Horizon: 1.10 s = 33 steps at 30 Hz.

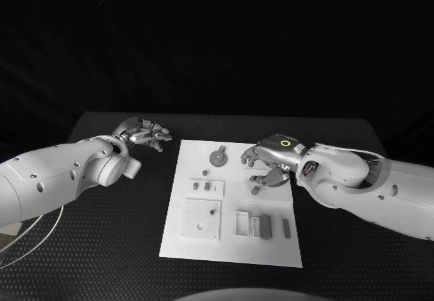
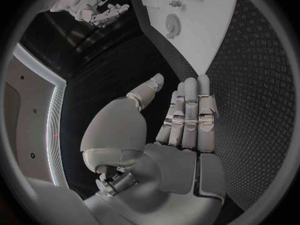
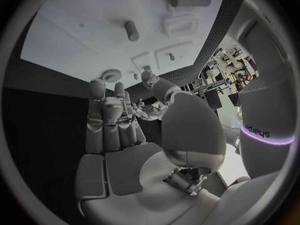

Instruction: Assemble the parts on the task board

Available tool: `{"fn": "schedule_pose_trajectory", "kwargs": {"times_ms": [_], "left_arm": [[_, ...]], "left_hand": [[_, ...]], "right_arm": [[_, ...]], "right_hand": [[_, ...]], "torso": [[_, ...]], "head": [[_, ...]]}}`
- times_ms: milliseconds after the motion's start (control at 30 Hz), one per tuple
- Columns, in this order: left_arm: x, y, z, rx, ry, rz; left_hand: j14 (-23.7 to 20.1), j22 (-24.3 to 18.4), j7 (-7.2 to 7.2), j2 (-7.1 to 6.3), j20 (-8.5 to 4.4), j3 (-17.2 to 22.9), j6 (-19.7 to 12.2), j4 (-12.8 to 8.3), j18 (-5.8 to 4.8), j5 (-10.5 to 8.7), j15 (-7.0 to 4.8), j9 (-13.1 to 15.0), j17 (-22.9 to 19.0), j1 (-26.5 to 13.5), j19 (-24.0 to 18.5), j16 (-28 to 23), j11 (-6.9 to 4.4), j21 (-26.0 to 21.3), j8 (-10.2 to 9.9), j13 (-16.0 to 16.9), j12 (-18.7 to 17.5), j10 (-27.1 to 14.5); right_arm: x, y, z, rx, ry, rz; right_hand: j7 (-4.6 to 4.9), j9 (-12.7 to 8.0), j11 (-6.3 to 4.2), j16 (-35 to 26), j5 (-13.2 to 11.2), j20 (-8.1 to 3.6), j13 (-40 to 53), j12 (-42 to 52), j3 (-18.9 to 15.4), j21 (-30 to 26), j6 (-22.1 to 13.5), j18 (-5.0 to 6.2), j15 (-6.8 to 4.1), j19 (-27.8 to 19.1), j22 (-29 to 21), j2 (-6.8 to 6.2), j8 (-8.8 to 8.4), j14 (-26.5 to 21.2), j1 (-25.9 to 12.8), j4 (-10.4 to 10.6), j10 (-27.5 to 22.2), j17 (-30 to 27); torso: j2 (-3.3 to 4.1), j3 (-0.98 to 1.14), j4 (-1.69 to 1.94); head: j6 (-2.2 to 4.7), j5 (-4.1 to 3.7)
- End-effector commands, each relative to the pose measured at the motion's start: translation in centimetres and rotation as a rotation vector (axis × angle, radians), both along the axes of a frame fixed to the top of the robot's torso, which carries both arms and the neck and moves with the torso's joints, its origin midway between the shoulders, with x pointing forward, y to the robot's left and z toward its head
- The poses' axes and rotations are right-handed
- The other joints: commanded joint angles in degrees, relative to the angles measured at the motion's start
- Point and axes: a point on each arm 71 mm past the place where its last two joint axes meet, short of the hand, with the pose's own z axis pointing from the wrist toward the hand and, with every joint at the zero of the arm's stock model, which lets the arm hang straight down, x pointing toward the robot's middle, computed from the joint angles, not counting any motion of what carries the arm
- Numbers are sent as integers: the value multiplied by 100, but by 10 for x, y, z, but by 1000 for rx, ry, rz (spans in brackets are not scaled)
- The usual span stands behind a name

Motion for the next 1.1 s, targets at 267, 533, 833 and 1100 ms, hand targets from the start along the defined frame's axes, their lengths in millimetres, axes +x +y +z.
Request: {"fn": "schedule_pose_trajectory", "kwargs": {"times_ms": [267, 533, 833, 1100], "left_arm": [[1, -5, 1, -4, -12, -11], [1, -5, 1, -4, -12, -12], [2, -4, 1, -2, -12, -8], [2, -3, 1, -2, -11, -8]], "left_hand": [[46, -8, -14, 9, -7, -33, -34, -1, 113, -28, 10, -7, 6, 5, 25, -21, 7, 28, 35, 6, -19, -50], [46, -9, -14, 9, -7, -33, -34, 1, 114, -28, 10, -7, 7, 4, 25, -22, 7, 28, 36, 7, -19, -51], [46, -10, -14, 12, -8, -33, -34, 3, 114, -28, 10, -7, 7, 3, 26, -22, 7, 28, 37, 9, -18, -50], [47, -11, -14, 15, -7, -34, -35, 6, 114, -28, 10, -7, 7, 0, 26, -23, 7, 29, 37, 10, -18, -51]], "right_arm": [[1, -18, -14, -173, 139, -58], [-4, -12, -22, -188, 177, -29], [-9, -4, -28, -163, 158, 8], [-7, 0, -36, -175, 105, 17]], "right_hand": [[-418, -204, 351, -64, 3, 65, -392, -39, -165, -118, -776, 212, 355, -262, 104, -25, -334, -238, -332, 8, -1108, -75], [-511, -207, 435, -18, 3, 60, -587, -6, -324, -193, -960, 212, 434, -213, 62, -16, -328, -181, -424, 110, -1372, -130], [-22, -45, 158, 47, 2, -5, -600, 193, -243, -288, -151, 212, 168, -49, 3, 93, 165, 4, -229, 249, -782, -200], [-1, -66, 125, 90, -1, -13, -639, 251, -274, -360, 92, 212, 136, 10, -6, 445, 280, 37, 87, 8, -404, -216]], "torso": [[2, 8, -15], [2, 8, -1], [1, 1, 8], [7, 1, 6]], "head": [[51, -56], [49, -88], [31, -111], [22, -108]]}}
